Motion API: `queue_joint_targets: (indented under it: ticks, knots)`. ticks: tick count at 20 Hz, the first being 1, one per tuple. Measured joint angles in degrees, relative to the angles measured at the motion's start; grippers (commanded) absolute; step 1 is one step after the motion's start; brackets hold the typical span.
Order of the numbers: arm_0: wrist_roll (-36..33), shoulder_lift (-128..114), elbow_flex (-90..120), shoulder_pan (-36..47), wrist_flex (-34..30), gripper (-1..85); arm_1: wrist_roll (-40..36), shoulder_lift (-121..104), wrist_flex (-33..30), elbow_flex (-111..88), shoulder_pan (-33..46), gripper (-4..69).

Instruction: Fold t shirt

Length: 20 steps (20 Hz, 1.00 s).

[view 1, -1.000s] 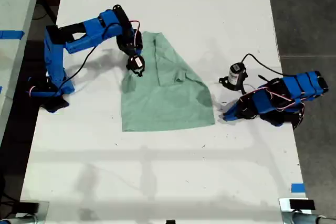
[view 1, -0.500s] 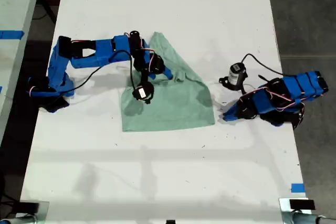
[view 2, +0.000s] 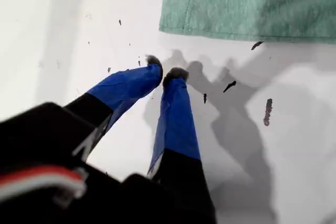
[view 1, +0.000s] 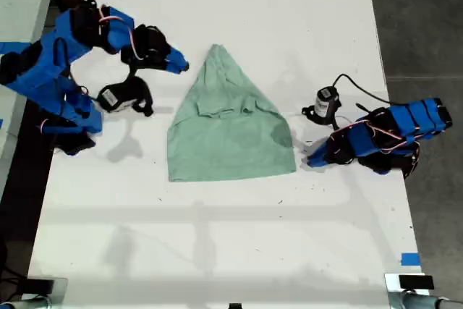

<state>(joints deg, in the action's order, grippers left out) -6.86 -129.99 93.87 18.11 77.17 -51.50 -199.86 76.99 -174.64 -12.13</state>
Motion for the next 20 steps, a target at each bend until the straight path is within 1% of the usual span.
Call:
queue_joint_targets:
  ticks: [2,3,5,6,7,8,9,10,11,13,14,15,17,20]
  knots:
    - [7.2,-20.0,24.3,-4.6,-9.4,-0.2,0.0,0.0,0.0,0.0,0.0,3.9]
    - [10.8,-32.1,37.4,-5.1,-12.0,-0.2,0.0,0.0,0.0,0.0,0.0,3.9]
    - [16.1,-57.8,62.8,-8.4,-13.0,-0.1,0.0,0.0,0.0,0.0,0.0,3.7]
    - [18.0,-68.4,73.1,-11.2,-13.3,3.4,0.0,0.0,0.0,0.0,0.0,3.5]
    - [19.1,-72.2,80.4,-12.2,-15.8,11.0,0.0,0.0,0.0,0.0,0.0,3.5]
    - [21.2,-73.6,87.1,-13.1,-17.0,15.3,0.0,0.0,0.0,0.0,0.0,3.4]
    - [23.5,-72.9,90.2,-14.6,-17.6,17.8,0.0,0.0,0.0,0.0,0.0,3.3]
    - [23.6,-72.6,92.0,-15.4,-18.4,24.6,0.0,0.0,0.0,0.0,0.0,3.2]
    - [22.6,-72.9,92.3,-17.7,-18.5,24.5,0.0,0.0,0.0,0.0,0.0,3.1]
    - [22.9,-74.2,92.5,-23.0,-18.5,24.0,0.0,0.0,0.0,0.0,0.0,3.0]
    - [21.2,-74.1,92.5,-23.5,-18.5,23.6,0.0,0.0,0.0,0.0,0.0,3.0]
    - [17.3,-74.5,92.5,-24.0,-18.5,23.2,0.0,0.0,0.0,0.0,0.0,3.0]
    - [7.7,-74.8,92.5,-26.2,-18.5,21.7,0.0,0.0,0.0,0.0,0.0,2.9]
    - [-6.9,-74.8,92.5,-27.1,-18.5,20.2,0.0,0.0,0.0,0.0,0.0,2.9]
